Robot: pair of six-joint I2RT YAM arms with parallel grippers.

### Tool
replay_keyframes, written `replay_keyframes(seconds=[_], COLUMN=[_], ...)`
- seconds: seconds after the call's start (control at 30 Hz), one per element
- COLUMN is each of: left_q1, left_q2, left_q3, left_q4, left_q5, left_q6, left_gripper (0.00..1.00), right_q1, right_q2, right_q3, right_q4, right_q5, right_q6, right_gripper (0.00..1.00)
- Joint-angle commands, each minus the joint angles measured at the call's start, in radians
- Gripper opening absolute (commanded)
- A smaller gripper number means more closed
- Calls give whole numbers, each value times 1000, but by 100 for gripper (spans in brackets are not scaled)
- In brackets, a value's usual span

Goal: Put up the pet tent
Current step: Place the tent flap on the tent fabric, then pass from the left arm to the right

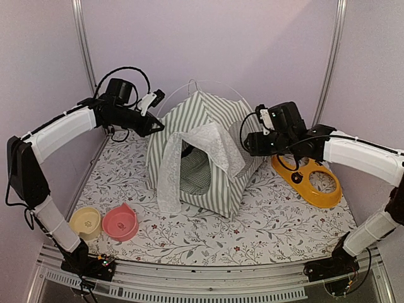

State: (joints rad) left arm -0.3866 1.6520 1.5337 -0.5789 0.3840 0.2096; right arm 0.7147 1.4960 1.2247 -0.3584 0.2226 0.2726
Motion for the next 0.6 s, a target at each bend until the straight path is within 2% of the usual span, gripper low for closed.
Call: replay_keyframes(seconds=[0.0,0.1,0.23,0.37,0.47,0.57], left_q1=[-8,-12,-14,-19,-19,-18], left_q2=[3,-2,-7,-13,-23,-33], left_q3=[20,26,32,33,26,7], left_q4=[-70,-71,-72,-72,-64,-40], left_q5=[-58,-70,-62,-62,-59,-66], left_q6=[-104,-108,-108,-103,-100,-94], left_gripper=[0,0,0,0,0,0], right_q1=[45,166,269,278,273,264], right_q2=[-157,-160,-48,86,181,216], right_q3=[54,107,238,348,425,487], right_q4=[-95,-89,-102,-136,-169,-201], right_q5=[97,77,16,22,113,190], right_q6=[34,0,-46,-64,-66,-53], right_gripper=[74,81,88,89,88,80])
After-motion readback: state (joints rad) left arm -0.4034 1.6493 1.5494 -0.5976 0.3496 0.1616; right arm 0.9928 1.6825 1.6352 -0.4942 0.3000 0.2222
